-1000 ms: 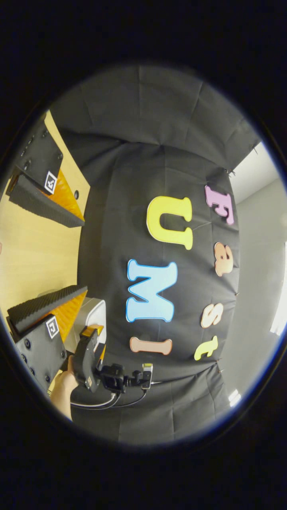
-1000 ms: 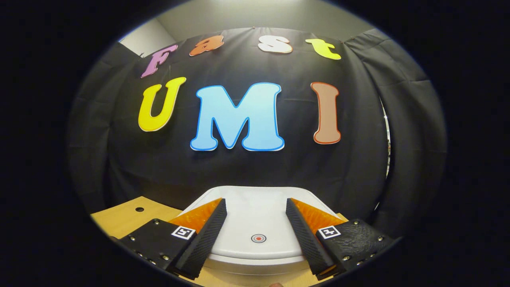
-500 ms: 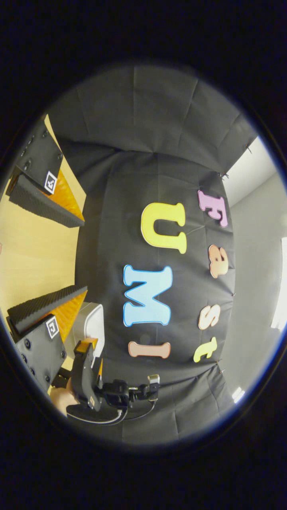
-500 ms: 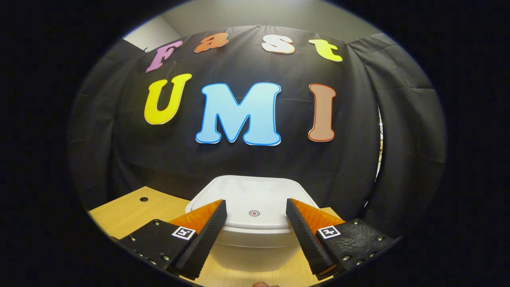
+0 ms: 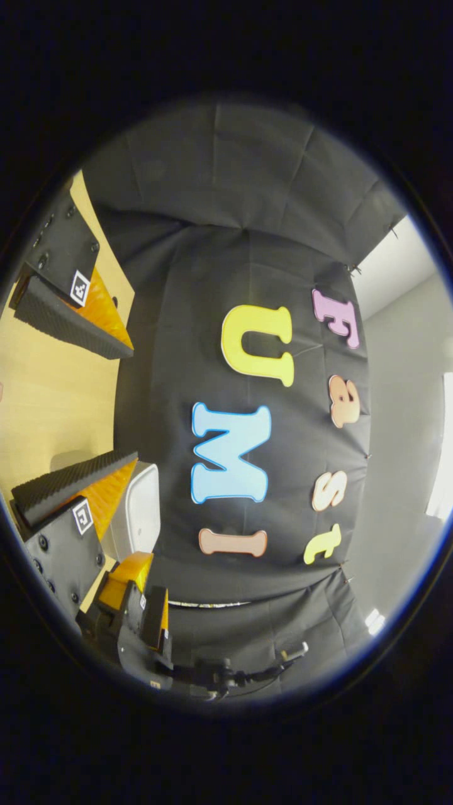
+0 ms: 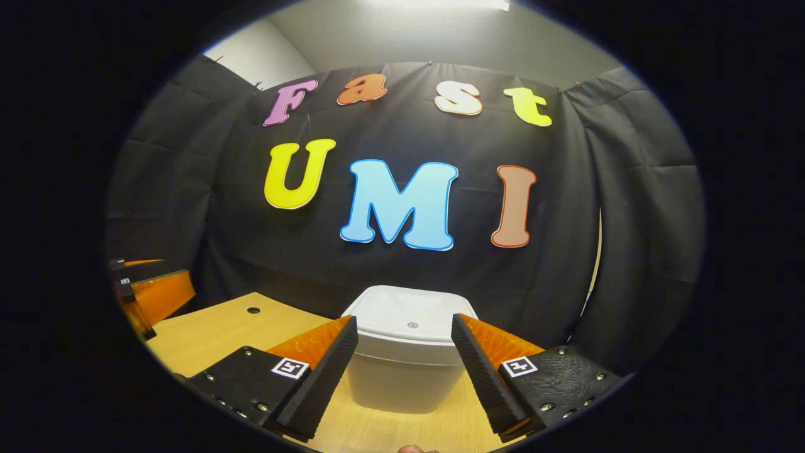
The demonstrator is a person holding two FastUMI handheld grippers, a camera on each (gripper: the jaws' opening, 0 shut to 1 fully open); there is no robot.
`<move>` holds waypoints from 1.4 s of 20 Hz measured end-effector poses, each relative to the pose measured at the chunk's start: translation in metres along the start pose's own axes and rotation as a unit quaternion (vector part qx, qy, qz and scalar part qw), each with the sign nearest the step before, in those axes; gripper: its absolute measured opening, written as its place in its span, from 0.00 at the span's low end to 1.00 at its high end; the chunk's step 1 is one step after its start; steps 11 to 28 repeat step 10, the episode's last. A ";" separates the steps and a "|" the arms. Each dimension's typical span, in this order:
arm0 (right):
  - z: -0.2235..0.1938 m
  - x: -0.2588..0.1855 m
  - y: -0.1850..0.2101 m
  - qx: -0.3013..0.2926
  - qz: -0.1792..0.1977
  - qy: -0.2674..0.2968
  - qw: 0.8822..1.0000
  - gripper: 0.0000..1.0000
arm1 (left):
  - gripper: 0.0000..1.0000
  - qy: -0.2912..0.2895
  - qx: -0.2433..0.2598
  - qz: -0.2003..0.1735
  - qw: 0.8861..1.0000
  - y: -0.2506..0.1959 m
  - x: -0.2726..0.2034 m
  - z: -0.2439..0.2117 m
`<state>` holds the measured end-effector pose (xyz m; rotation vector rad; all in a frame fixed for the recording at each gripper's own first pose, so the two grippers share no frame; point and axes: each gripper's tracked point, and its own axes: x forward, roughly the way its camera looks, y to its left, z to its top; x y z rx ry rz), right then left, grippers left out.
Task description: Press the lid of the desktop garbage bin to open it, pick up the crumpled paper on the desktop and throw it into the bin, then pick up the pop can on the desktop and drop it into the bin, and finally close the garbage bin lid.
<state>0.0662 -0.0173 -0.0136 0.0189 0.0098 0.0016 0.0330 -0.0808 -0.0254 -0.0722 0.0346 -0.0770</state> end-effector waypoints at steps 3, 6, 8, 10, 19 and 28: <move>0.007 -0.015 0.010 0.004 0.007 0.003 1.000 0.96 | 0.95 -0.011 0.008 -0.012 1.000 -0.001 0.005 0.013; 0.011 -0.025 0.018 0.004 0.008 0.001 1.000 0.95 | 0.95 -0.022 0.013 -0.024 0.999 -0.001 0.012 0.023; 0.013 -0.029 0.023 0.005 0.007 -0.004 1.000 0.95 | 0.95 -0.028 0.010 -0.028 0.999 0.002 0.012 0.024; 0.014 -0.032 0.030 0.002 0.009 -0.007 1.000 0.95 | 0.95 -0.026 0.008 -0.031 0.999 0.005 0.013 0.021; 0.014 -0.032 0.030 0.002 0.009 -0.007 1.000 0.95 | 0.95 -0.026 0.008 -0.031 0.999 0.005 0.013 0.021; 0.014 -0.032 0.030 0.002 0.009 -0.007 1.000 0.95 | 0.95 -0.026 0.008 -0.031 0.999 0.005 0.013 0.021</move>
